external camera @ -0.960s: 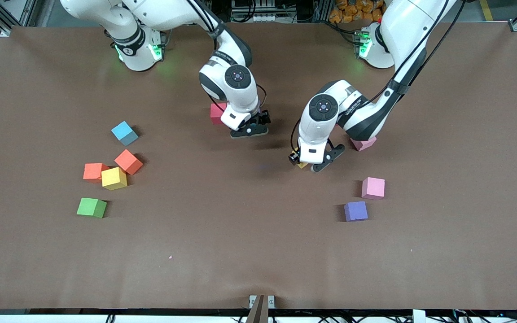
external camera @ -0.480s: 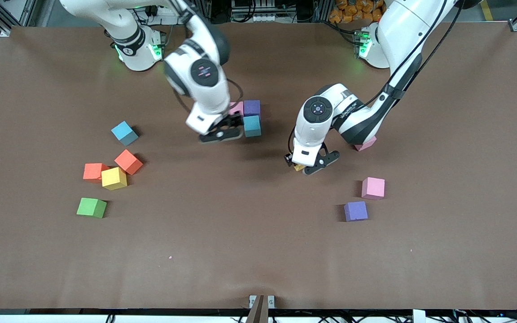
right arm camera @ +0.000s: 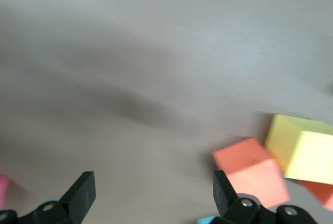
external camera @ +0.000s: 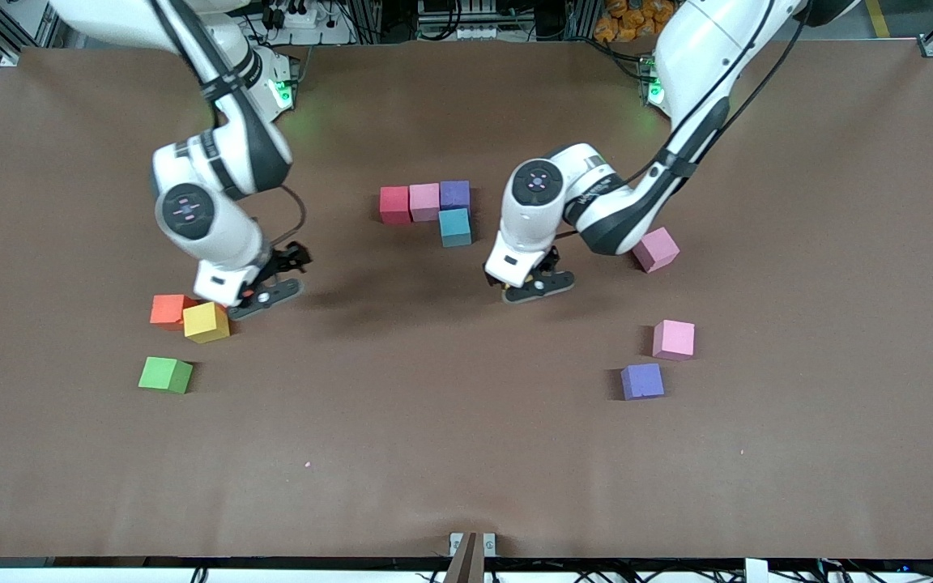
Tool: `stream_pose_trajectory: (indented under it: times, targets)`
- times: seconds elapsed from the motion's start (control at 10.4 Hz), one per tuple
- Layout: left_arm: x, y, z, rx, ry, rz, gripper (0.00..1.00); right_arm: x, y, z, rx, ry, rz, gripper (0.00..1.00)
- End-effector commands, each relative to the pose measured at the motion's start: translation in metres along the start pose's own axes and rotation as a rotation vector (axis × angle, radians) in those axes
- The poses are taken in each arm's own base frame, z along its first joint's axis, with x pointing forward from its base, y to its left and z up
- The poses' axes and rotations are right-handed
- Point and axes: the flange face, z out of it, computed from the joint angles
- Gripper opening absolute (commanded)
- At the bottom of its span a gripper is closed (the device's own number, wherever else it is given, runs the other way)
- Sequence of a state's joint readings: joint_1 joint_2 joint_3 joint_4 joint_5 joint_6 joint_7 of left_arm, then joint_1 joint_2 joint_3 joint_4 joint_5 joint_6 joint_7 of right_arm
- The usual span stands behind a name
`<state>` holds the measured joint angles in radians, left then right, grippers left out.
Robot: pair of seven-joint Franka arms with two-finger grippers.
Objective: Form number 2 with 11 blocks
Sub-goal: 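Grasp the orange block with the right gripper while the left gripper carries yellow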
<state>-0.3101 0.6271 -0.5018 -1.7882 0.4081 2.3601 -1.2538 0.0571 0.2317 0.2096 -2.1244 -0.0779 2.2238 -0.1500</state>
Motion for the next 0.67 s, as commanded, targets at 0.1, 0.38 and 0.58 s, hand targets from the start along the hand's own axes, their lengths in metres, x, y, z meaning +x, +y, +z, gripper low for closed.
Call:
stream_pose_trajectory:
  times: [0.1, 0.38, 0.58]
  targets:
    - [-0.029, 0.047, 0.0, -0.013, 0.01, 0.089, 0.17, -0.023, 0.037, 0.018, -0.073, 0.01, -0.147, 1.0]
    - [-0.026, 0.06, 0.002, 0.026, -0.012, 0.13, 0.17, -0.04, 0.052, 0.059, -0.164, 0.047, -0.25, 1.0]
    - [-0.029, 0.072, 0.007, 0.01, -0.016, 0.149, 0.17, -0.046, 0.062, 0.066, -0.171, 0.032, -0.321, 1.0]
